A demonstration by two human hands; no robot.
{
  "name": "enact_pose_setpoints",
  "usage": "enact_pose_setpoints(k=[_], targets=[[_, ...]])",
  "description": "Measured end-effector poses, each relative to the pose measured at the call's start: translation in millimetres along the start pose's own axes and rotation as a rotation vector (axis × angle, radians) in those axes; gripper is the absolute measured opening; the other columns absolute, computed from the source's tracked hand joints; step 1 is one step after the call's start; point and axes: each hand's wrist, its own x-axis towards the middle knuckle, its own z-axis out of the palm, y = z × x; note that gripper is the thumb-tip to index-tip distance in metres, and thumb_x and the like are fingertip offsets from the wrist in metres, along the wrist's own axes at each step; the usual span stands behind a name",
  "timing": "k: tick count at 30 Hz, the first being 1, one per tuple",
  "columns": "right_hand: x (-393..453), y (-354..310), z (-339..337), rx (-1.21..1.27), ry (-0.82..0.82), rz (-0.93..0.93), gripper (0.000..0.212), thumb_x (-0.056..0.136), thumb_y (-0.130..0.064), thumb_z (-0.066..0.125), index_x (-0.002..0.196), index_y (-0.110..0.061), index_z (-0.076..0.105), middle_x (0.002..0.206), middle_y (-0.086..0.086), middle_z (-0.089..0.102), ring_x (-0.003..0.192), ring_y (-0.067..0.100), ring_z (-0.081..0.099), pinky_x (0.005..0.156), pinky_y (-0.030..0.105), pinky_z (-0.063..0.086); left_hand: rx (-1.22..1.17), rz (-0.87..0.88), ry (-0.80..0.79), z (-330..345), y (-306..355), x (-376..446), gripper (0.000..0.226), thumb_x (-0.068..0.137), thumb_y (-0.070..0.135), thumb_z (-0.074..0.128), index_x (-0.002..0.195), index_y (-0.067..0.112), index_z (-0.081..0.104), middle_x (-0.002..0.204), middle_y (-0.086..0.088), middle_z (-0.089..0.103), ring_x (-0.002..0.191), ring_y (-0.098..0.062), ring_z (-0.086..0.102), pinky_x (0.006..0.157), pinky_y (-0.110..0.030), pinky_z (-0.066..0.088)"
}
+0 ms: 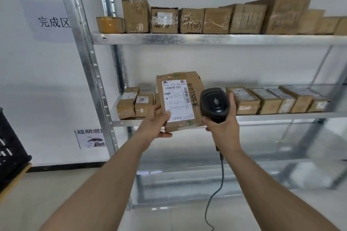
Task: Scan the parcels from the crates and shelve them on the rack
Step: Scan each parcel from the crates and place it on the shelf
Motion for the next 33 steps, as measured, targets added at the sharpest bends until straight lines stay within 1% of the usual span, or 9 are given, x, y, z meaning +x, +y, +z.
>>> enact_pose_setpoints(k=[4,6,9,12,16,20,25,27,33], targets=[[0.8,4.6,-39.1,-0.005,0.090,0.016,0.105,0.076,-0.007,0.079,0.154,-0.041,0.016,0.115,-0.020,0.058,0.111,0.023,0.064,0.090,0.049,0.056,0.131,0.074,-0.224,37.9,4.8,0.6,0.071,0.083,0.015,0.074,0.132,0.044,0.032,0.122,0.019,0.056,0.107,-0.014,0.063,0.081,-0.028,0.057],[0.2,8.0,-59.9,-0.026,0.132,0.034,0.105,0.076,-0.007,0.079,0.155,-0.038,0.017,0.108,-0.022,0.059,0.102,0.025,0.067,0.086,0.048,0.057,0.205,0.120,-0.263,60.8,6.0,2.5,0.077,0.081,0.011,0.076,0.129,0.049,0.029,0.123,0.021,0.054,0.111,-0.013,0.058,0.082,-0.026,0.055],[0.4,14.8,-95.8,-0.050,0.217,0.046,0.105,0.075,-0.009,0.080,0.155,-0.038,0.018,0.106,-0.021,0.061,0.099,0.024,0.067,0.085,0.048,0.058,0.289,0.194,-0.308,97.2,6.8,7.1,0.077,0.080,0.017,0.078,0.133,0.049,0.032,0.125,0.024,0.054,0.115,-0.009,0.054,0.092,-0.028,0.048],[2.3,20.8,-133.4,-0.071,0.266,0.049,0.106,0.076,-0.006,0.079,0.155,-0.037,0.016,0.104,-0.026,0.058,0.100,0.019,0.066,0.086,0.047,0.058,0.350,0.237,-0.353,133.7,8.6,8.8,0.082,0.080,0.025,0.078,0.142,0.041,0.028,0.116,0.033,0.052,0.115,0.001,0.051,0.086,-0.017,0.041],[10.8,32.9,-190.6,-0.095,0.331,0.059,0.106,0.074,-0.006,0.080,0.155,-0.036,0.019,0.097,-0.037,0.058,0.094,0.006,0.065,0.083,0.049,0.059,0.397,0.325,-0.386,195.5,13.3,8.3,0.070,0.080,0.022,0.078,0.131,0.044,0.035,0.123,0.023,0.055,0.113,0.005,0.051,0.092,-0.020,0.041],[22.3,43.9,-248.2,-0.133,0.371,0.071,0.105,0.075,-0.009,0.080,0.155,-0.040,0.018,0.097,-0.044,0.055,0.111,0.015,0.062,0.091,0.049,0.056,0.423,0.405,-0.395,260.5,16.2,12.4,0.062,0.079,0.015,0.079,0.128,0.033,0.045,0.112,0.031,0.051,0.100,0.026,0.046,0.093,-0.008,0.040],[43.1,65.5,-323.2,-0.134,0.409,0.109,0.106,0.077,-0.011,0.080,0.155,-0.041,0.015,0.111,-0.029,0.055,0.117,0.021,0.061,0.093,0.049,0.055,0.397,0.306,-0.393,347.2,10.6,29.3,0.081,0.074,0.030,0.083,0.141,0.027,0.037,0.131,0.015,0.055,0.118,-0.007,0.053,0.099,-0.028,0.042],[54.2,77.5,-355.2,-0.141,0.420,0.133,0.106,0.076,-0.012,0.080,0.155,-0.039,0.015,0.116,-0.021,0.055,0.117,0.022,0.060,0.093,0.050,0.055,0.390,0.273,-0.400,385.2,8.4,33.2,0.079,0.075,0.029,0.082,0.140,0.025,0.037,0.130,0.014,0.055,0.116,-0.007,0.053,0.094,-0.024,0.042],[82.4,101.3,-447.2,-0.177,0.432,0.158,0.102,0.080,-0.011,0.078,0.156,-0.036,0.014,0.106,-0.029,0.051,0.114,0.016,0.057,0.100,0.049,0.051,0.395,0.323,-0.442,492.2,9.1,43.8,0.052,0.077,0.016,0.080,0.117,0.032,0.051,0.109,0.021,0.059,0.101,-0.002,0.056,0.074,-0.005,0.038]])
